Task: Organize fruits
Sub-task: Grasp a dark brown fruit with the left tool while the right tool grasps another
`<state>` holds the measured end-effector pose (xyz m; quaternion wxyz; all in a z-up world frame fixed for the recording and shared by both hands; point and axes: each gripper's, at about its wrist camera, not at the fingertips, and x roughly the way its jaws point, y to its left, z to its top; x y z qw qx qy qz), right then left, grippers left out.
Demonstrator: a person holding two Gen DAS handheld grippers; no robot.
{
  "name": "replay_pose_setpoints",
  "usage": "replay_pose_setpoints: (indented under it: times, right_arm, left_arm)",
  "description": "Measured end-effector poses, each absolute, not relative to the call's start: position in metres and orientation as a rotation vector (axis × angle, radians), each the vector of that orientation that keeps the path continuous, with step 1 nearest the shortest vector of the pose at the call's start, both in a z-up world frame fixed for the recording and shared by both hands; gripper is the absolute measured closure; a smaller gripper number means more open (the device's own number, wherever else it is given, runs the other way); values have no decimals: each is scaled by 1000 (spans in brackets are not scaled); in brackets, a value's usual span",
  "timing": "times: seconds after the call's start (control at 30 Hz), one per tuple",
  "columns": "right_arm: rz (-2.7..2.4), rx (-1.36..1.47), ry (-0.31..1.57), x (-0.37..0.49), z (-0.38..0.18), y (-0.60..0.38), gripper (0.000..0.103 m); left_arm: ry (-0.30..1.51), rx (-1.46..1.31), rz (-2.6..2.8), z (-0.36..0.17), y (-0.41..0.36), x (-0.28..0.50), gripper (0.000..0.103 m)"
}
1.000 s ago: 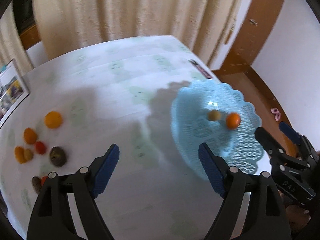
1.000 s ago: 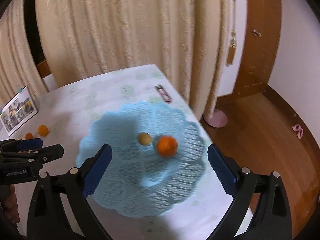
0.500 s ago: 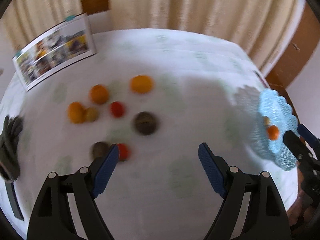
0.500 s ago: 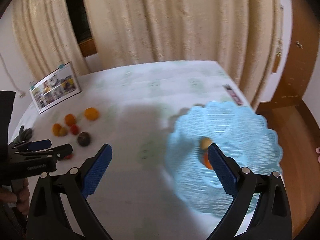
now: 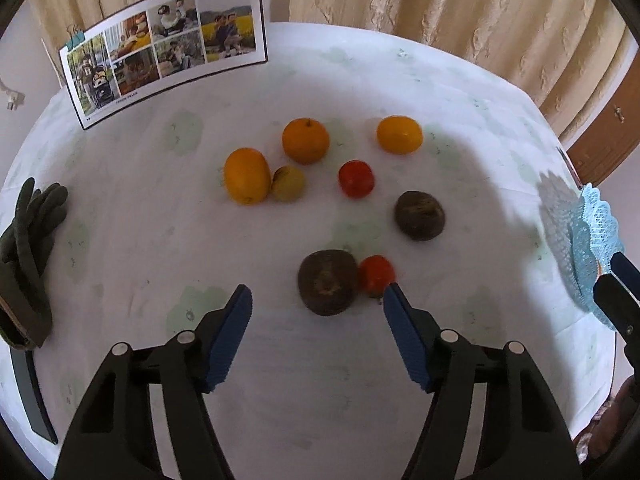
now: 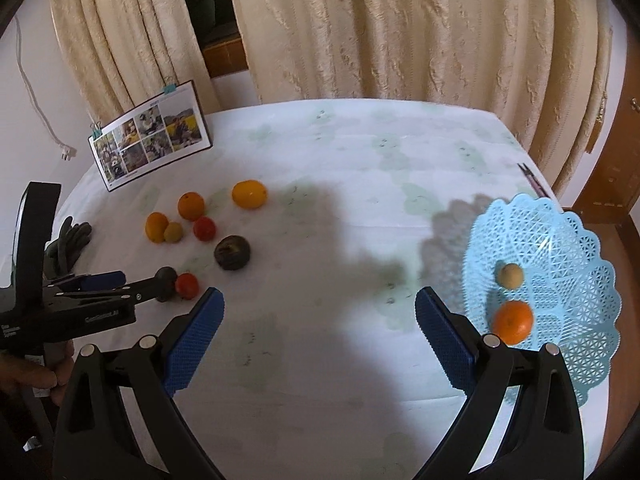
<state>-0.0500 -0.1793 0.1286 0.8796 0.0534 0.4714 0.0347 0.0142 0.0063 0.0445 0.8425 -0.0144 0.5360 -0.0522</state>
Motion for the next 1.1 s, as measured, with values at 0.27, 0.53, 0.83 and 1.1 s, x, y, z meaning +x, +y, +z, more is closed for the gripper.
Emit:
replay_pose_setpoints:
  times: [0.27,0.53,0.83,1.1]
  right_arm:
    - [65,103,1014,-49,121,-162,5]
    - [59,120,1049,-47,110,-153,5]
    - [107,159,1078,-23,97,-134,5]
    - [168,149,1098,23,78,-99,5]
  left_arm:
    - [1156,-9,-176,29,7,29,42]
    - [1188,-31,-287,18,5,34,64]
    - [1177,-58,-291,30,20,29,64]
    - [1160,-66,-246,43,42,24,64]
